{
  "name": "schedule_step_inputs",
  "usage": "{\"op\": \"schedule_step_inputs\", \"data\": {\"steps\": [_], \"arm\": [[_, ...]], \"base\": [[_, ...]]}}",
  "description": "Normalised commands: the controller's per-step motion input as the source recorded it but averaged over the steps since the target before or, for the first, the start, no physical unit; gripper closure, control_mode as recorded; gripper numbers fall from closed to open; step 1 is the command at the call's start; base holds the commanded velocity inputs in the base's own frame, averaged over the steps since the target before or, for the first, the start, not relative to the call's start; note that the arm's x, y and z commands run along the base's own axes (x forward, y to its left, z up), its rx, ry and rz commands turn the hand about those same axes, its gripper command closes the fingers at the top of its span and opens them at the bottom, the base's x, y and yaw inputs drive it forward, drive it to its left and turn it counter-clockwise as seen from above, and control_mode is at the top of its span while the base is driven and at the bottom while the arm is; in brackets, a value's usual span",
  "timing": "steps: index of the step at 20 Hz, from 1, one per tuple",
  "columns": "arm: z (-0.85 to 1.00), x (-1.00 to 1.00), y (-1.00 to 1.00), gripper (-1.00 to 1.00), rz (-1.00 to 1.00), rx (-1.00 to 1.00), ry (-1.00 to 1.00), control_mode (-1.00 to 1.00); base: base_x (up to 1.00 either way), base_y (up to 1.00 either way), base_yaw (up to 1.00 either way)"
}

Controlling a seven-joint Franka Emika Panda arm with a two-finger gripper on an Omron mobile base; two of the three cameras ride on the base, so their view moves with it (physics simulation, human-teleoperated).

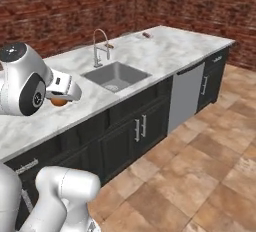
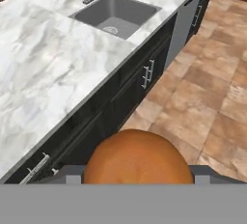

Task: Pick up the kiwi and tangerine from the fridge and place one fruit on each plate on the dining counter.

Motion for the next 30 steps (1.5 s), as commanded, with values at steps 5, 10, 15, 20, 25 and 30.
{"op": "schedule_step_inputs", "data": {"steps": [5,10,15,20,25,30], "arm": [[0.0,0.0,0.0,1.0,0.0,0.0,0.0,1.0],[0.0,0.0,0.0,1.0,0.0,0.0,0.0,1.0],[0.0,0.0,0.0,1.0,0.0,0.0,0.0,1.0],[0.0,0.0,0.0,1.0,0.0,0.0,0.0,1.0],[0.0,0.0,0.0,1.0,0.0,0.0,0.0,1.0],[0.0,0.0,0.0,1.0,0.0,0.0,0.0,1.0]], "base": [[1.0,-0.87,0.02],[1.0,-0.94,0.06],[0.98,-0.8,0.16],[0.69,-0.89,0.31],[0.49,-0.95,0.4],[0.53,-1.0,0.51]]}}
